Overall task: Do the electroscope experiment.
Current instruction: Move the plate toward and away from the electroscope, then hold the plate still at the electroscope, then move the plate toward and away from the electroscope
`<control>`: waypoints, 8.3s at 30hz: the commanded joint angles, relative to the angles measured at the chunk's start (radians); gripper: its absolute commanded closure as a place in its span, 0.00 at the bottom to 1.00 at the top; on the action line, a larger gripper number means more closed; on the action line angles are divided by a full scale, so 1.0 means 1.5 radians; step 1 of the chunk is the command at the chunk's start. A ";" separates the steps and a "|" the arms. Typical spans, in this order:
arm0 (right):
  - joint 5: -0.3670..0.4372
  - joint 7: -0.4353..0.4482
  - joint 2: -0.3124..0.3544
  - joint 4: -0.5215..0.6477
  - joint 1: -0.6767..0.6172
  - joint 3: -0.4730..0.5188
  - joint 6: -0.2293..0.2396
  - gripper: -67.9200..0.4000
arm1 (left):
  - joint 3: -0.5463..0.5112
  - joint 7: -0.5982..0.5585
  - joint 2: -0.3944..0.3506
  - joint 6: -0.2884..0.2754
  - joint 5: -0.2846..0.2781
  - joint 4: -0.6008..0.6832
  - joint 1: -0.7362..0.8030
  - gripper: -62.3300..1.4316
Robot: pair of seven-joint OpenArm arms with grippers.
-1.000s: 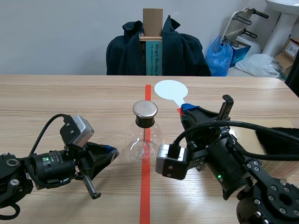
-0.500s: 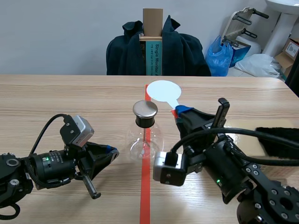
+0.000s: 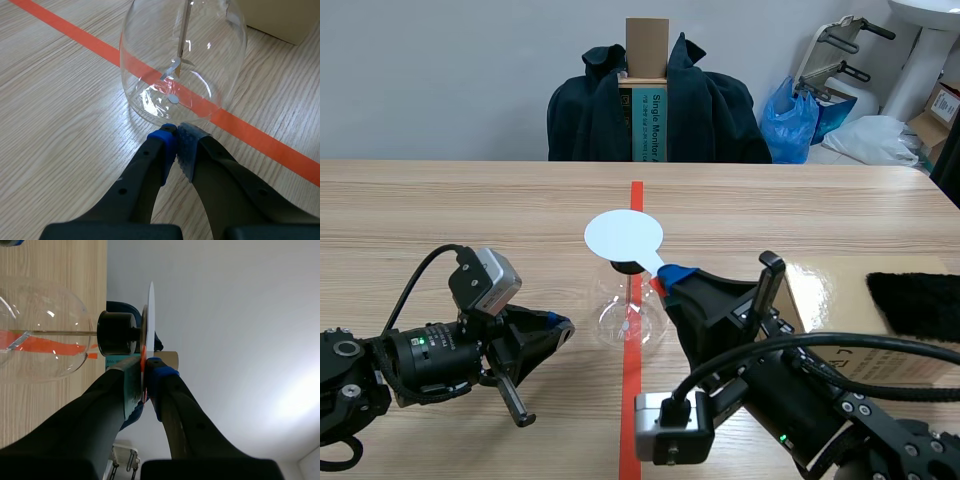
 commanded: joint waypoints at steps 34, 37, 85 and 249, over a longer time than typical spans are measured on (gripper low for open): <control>0.002 -0.149 0.002 0.013 0.010 0.007 -0.016 0.98 | -0.004 -0.009 -0.002 0.001 -0.006 0.011 -0.006 0.93; 0.002 -0.114 0.002 0.013 0.010 0.007 -0.016 0.98 | -0.004 -0.009 -0.002 0.001 -0.006 0.011 -0.006 0.93; 0.002 -0.022 0.002 0.013 0.010 0.007 -0.045 0.98 | -0.004 -0.009 -0.002 0.001 -0.006 0.011 -0.006 0.93; 0.002 -0.102 0.002 0.013 0.010 0.007 -0.025 0.98 | -0.005 -0.009 -0.008 0.001 -0.011 0.012 -0.004 0.93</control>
